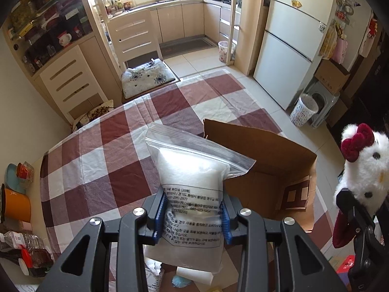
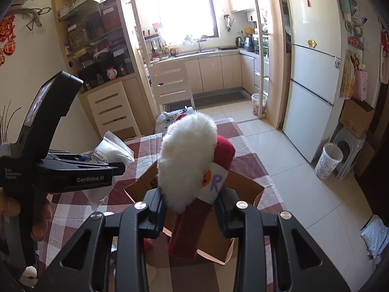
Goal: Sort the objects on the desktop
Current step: 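Lift and carry the zip bag with the left tool while the right tool carries the plush over the box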
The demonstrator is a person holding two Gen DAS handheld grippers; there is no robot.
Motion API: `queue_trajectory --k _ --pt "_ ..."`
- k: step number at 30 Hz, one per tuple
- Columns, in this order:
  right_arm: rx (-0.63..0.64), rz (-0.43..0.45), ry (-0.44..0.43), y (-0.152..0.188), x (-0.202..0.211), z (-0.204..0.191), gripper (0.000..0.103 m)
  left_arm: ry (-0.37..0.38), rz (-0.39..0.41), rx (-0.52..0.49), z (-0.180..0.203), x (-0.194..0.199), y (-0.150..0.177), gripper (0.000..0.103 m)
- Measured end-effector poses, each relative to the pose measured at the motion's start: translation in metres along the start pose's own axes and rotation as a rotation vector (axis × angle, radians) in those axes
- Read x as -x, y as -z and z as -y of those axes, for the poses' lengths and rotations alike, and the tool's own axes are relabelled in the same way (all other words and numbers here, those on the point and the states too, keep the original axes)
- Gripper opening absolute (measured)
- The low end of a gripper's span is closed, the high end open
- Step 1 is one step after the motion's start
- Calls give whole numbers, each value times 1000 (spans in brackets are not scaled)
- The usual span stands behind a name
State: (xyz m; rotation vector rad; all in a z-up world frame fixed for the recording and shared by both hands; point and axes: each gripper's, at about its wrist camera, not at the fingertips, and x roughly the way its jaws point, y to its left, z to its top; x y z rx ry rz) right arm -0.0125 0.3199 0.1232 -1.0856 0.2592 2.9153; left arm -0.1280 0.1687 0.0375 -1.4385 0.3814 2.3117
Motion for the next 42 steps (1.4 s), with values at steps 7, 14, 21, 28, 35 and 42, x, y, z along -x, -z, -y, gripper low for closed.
queue_trajectory --k 7,14,21,28,35,42 --pt "-6 -32 7 5 -15 4 35 8 -24 -13 3 -13 -3 37" --pt "-20 -59 21 11 -25 7 35 7 -33 -21 5 -20 -5 37" --pt "-25 -78 22 15 -33 11 35 0 -44 -26 6 -26 -7 37" --pt "-34 -94 24 18 -38 8 35 -1 -61 -39 9 -34 -9 37" --pt "-41 -107 29 19 -42 5 35 -3 -70 -47 10 -39 -12 37" --pt "-47 -116 31 20 -46 7 35 -2 -85 -50 9 -47 -15 37"
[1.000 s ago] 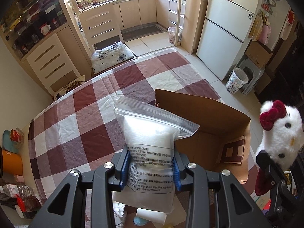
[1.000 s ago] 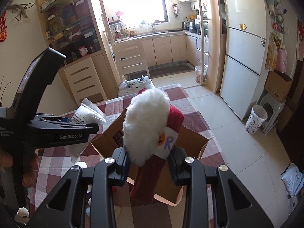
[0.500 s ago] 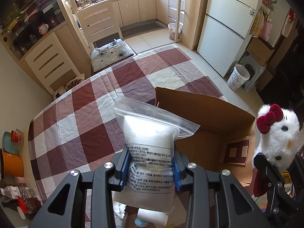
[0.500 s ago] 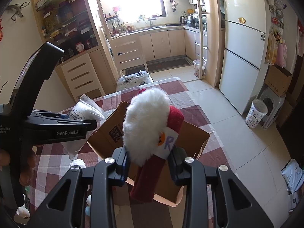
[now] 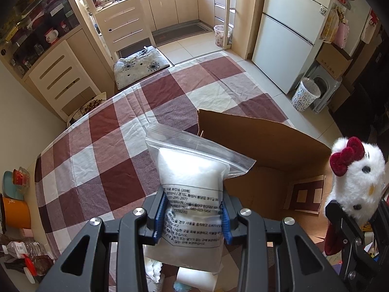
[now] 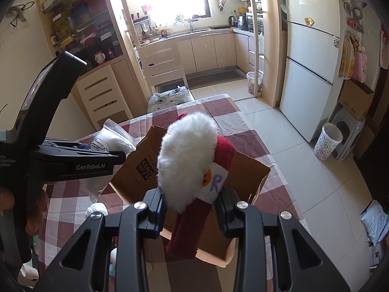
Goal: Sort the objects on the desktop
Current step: 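Lift and carry the zip bag with the left tool while the right tool carries the plush over the box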
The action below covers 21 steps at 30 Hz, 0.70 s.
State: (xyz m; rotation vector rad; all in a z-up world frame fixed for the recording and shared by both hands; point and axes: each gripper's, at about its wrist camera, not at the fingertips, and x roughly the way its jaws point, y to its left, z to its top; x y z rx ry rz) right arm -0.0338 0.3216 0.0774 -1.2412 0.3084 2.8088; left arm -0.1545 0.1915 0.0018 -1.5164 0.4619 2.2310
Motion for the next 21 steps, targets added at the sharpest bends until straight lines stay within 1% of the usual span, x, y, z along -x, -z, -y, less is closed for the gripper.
queue_trajectory --k 21 --pt "8 -2 -11 1 0 0 35 -1 -20 -28 7 -5 2 37"
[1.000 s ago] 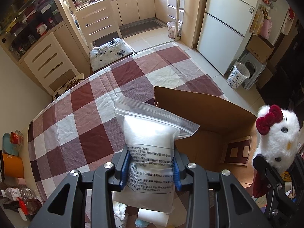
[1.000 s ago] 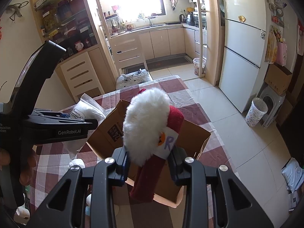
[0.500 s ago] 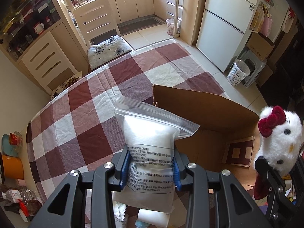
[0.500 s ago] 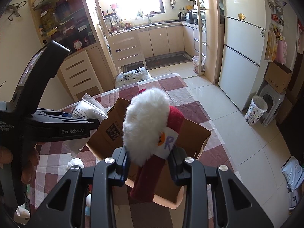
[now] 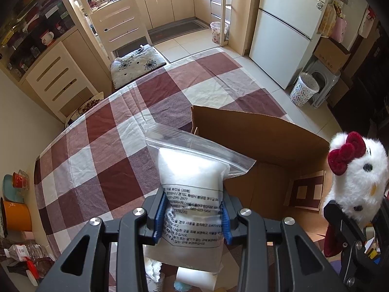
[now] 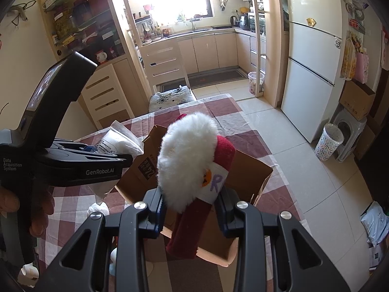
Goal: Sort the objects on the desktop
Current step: 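Lift and carry the zip bag with the left tool while the right tool carries the plush over the box, then open the left tool to drop the bag while the right tool drops the plush into the box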
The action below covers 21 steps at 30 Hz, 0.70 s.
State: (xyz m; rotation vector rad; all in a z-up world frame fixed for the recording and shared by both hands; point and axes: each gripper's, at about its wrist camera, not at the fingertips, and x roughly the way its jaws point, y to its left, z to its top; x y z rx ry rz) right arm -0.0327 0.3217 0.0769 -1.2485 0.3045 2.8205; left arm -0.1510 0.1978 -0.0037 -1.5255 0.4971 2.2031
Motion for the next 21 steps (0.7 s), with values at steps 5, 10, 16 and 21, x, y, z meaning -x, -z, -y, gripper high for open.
queue_trajectory --k 5,10,16,21 --pt "1 -4 -2 0 -1 -1 35 3 -12 -10 1 -2 1 37" --pt "2 -8 -4 1 -1 1 35 2 -10 -20 4 -1 1 37" --pt "2 -8 -4 1 -1 2 35 -1 -5 -27 7 0 0 37" --pt "8 -4 -7 2 0 1 47 -29 37 -53 12 10 -3 65"
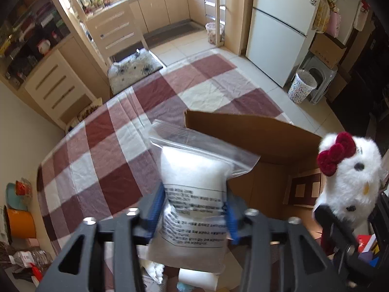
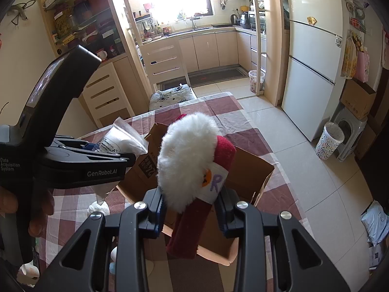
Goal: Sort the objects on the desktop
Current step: 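Open the left tool to drop the bag while the right tool drops the plush into the box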
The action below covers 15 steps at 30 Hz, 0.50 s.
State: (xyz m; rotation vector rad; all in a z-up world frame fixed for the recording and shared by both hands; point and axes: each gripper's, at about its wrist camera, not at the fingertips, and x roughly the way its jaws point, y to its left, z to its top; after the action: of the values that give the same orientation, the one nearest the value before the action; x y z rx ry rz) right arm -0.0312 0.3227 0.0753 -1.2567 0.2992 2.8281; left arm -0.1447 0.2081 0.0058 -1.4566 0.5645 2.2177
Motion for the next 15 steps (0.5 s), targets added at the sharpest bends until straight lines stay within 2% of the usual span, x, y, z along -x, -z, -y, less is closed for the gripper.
queue_trajectory --k 1,2,3,5,7,15 --pt "-3 18 7 0 3 0 68 -7 13 -11 1 3 -1 71" --pt "-14 47 17 0 8 0 81 -14 24 -21 2 5 -1 77" --pt "-29 82 22 0 14 1 95 -28 33 -30 4 7 -1 78" --pt "-45 138 23 -2 26 5 95 -41 39 -41 5 8 -2 78" --pt "-49 157 24 -3 31 6 95 -34 39 -44 6 10 -1 78" --pt "-55 151 -1 1 40 6 95 -42 44 -32 4 20 3 78"
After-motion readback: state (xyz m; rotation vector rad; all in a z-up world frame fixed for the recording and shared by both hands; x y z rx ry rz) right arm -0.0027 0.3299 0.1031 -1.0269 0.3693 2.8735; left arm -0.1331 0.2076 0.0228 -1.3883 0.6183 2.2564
